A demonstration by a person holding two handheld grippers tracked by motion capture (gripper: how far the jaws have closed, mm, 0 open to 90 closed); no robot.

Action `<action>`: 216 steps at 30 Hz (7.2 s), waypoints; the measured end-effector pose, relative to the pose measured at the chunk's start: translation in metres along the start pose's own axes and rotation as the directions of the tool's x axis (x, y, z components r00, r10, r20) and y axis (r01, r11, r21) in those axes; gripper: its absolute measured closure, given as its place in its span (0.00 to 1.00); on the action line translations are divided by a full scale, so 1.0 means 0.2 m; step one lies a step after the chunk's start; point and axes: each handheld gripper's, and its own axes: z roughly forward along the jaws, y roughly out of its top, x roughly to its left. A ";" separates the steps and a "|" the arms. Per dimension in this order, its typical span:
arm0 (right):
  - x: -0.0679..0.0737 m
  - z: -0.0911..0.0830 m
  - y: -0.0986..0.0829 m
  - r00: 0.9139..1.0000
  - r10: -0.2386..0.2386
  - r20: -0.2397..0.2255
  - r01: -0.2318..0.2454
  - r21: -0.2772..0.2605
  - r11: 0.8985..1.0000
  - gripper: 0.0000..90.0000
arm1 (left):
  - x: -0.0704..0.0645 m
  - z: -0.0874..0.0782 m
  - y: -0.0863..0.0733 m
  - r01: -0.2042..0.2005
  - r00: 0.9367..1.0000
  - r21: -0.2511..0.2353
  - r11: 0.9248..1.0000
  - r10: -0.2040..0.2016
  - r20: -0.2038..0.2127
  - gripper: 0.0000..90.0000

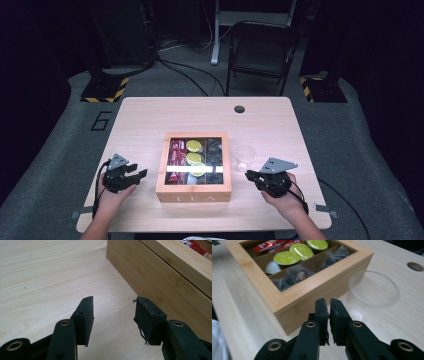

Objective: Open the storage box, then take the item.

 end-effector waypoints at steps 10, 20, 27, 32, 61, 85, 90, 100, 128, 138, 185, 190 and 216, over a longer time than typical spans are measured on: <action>0.11 0.05 -0.08 0.993 -0.009 -0.121 0.011 0.010 1.000 1.00 | -0.02 0.01 0.01 -0.041 0.999 0.026 0.999 0.040 0.011 0.50; 0.15 0.11 -0.12 0.986 -0.038 -0.164 0.050 0.070 0.996 0.99 | -0.01 0.01 0.00 -0.034 0.999 0.022 0.999 0.034 0.015 0.50; 0.16 0.14 -0.12 0.983 -0.034 -0.178 0.049 0.079 0.996 0.99 | -0.01 0.02 0.00 -0.031 0.999 0.027 0.999 0.031 0.016 0.50; 0.17 0.15 -0.12 0.982 -0.049 -0.182 0.065 0.082 0.995 0.99 | -0.01 0.02 0.00 -0.032 0.999 0.034 0.999 0.031 0.021 0.50; 0.17 0.16 -0.11 0.980 -0.037 -0.197 0.054 0.084 0.995 0.99 | 0.00 -0.01 -0.02 -0.028 1.000 0.032 0.999 0.028 0.011 0.50; 0.15 0.16 -0.02 0.977 -0.029 -0.212 0.031 0.004 1.000 0.99 | -0.11 -0.16 0.01 -0.077 0.994 -0.062 0.995 0.081 0.067 0.50; 0.14 0.15 0.01 0.975 -0.008 -0.224 -0.001 -0.039 0.999 0.99 | -0.20 -0.20 0.04 -0.146 0.980 -0.104 0.984 0.158 0.119 0.51; 0.14 0.15 0.03 0.974 0.008 -0.226 -0.025 -0.074 0.997 0.99 | -0.36 -0.21 0.09 -0.238 0.949 -0.137 0.962 0.260 0.178 0.52; 0.13 0.09 0.17 0.998 -0.003 -0.062 -0.005 -0.119 0.993 0.61 | -0.37 -0.27 0.25 -0.198 0.967 -0.176 0.964 0.221 0.124 0.50; 0.06 0.07 0.35 1.000 -0.005 0.021 0.009 -0.213 0.977 0.60 | -0.35 -0.30 0.46 -0.183 0.974 -0.212 0.960 0.207 0.096 0.50; -0.02 0.09 0.46 0.990 0.133 0.050 -0.115 -0.262 0.958 0.60 | -0.23 -0.12 0.59 -0.079 0.994 -0.277 0.957 0.095 0.046 0.64; 0.02 0.06 0.41 0.990 0.136 0.050 -0.117 -0.278 0.953 0.60 | -0.23 -0.12 0.60 -0.078 0.994 -0.275 0.958 0.095 0.047 0.64; 0.14 0.30 0.19 0.999 0.050 -0.017 -0.052 -0.117 0.992 0.55 | -0.24 -0.12 0.59 -0.080 0.994 -0.272 0.959 0.096 0.047 0.63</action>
